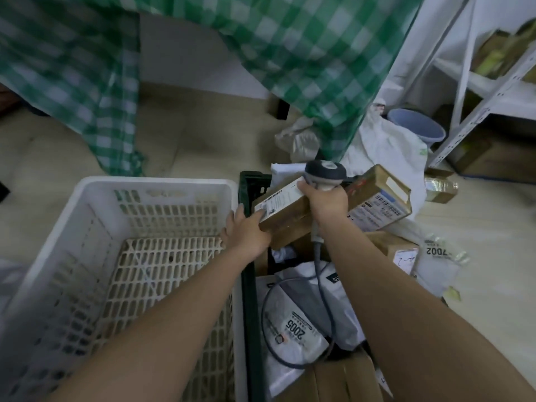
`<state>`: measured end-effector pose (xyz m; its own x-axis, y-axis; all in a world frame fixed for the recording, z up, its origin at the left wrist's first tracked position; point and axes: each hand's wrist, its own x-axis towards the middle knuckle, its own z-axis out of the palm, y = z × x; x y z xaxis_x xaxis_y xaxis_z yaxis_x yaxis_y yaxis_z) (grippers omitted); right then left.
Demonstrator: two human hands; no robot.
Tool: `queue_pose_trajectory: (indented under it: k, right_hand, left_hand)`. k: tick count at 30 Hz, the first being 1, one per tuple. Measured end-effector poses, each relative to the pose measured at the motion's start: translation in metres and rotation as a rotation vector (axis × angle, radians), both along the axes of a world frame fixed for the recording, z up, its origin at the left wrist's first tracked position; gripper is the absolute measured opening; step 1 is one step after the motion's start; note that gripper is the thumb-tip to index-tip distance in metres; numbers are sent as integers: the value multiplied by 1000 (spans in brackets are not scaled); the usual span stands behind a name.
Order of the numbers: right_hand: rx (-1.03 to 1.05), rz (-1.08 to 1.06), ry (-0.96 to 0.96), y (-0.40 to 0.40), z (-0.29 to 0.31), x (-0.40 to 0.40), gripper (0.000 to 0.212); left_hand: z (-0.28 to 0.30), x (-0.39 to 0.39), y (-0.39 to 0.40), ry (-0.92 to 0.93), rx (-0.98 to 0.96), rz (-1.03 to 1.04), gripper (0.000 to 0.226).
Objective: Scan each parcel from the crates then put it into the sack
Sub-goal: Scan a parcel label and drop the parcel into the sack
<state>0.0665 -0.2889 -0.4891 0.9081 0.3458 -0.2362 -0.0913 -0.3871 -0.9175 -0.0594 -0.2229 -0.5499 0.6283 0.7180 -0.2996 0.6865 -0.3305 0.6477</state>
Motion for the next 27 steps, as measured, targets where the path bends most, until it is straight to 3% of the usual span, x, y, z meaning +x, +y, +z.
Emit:
queue_pose_trajectory:
  k: [5, 10, 13, 17, 19, 23, 27]
  right_hand:
    - [-30, -28, -30, -5, -7, -4, 49]
    - [82, -12, -50, -34, -8, -7, 33]
    - [143, -26, -50, -55, -3, -11, 14]
    - [197, -116, -30, -78, 2, -19, 18]
    - [203, -142, -13, -85, 3, -23, 19]
    - [274, -184, 13, -103, 15, -31, 30]
    - [408, -141, 28, -122, 36, -49, 23]
  left_hand:
    - [-9, -11, 0, -16, -61, 19, 55]
    - [6, -14, -7, -160, -32, 94, 62]
    - [12, -12, -8, -269, -193, 150, 73]
    - [24, -15, -22, -427, -470, 227, 83]
    - [26, -19, -30, -497, -531, 303, 73]
    - [33, -29, -49, -603, -628, 293, 25]
    - [58, -50, -62, -746, -562, 395, 28]
